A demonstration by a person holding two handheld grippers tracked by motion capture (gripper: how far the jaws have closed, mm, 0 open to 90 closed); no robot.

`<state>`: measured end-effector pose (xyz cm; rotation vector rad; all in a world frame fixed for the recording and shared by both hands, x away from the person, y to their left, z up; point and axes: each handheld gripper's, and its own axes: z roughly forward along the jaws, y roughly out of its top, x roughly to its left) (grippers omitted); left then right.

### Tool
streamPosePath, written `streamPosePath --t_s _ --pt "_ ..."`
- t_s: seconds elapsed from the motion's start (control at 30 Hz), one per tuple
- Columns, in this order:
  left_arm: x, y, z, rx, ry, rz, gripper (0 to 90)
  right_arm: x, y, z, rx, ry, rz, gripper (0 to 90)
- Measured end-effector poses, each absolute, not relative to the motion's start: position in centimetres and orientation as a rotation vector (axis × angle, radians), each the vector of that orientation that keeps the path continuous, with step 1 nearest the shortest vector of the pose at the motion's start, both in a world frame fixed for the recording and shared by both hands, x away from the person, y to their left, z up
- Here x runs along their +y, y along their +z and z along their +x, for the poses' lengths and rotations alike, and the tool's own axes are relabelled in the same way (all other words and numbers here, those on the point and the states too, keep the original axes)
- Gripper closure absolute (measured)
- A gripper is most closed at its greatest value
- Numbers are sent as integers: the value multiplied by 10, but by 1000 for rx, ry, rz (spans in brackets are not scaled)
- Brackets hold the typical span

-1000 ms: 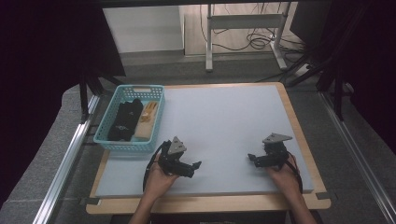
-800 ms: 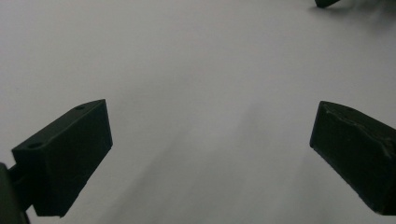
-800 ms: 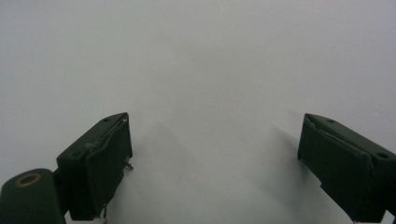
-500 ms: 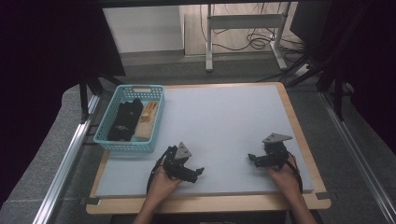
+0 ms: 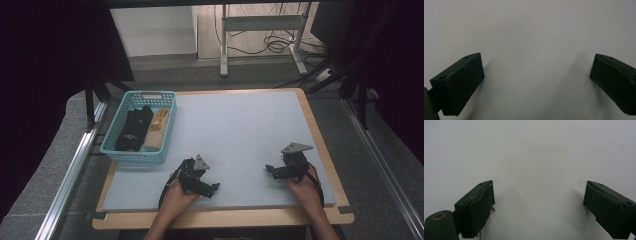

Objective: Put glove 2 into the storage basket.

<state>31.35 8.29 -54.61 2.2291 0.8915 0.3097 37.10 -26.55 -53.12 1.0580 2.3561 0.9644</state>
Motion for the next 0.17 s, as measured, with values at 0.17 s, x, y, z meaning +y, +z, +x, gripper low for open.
streamPosePath --t_s 0.17 --pt "82 -546 313 893 316 2231 0 -266 -531 371 2356 965 1060 96"
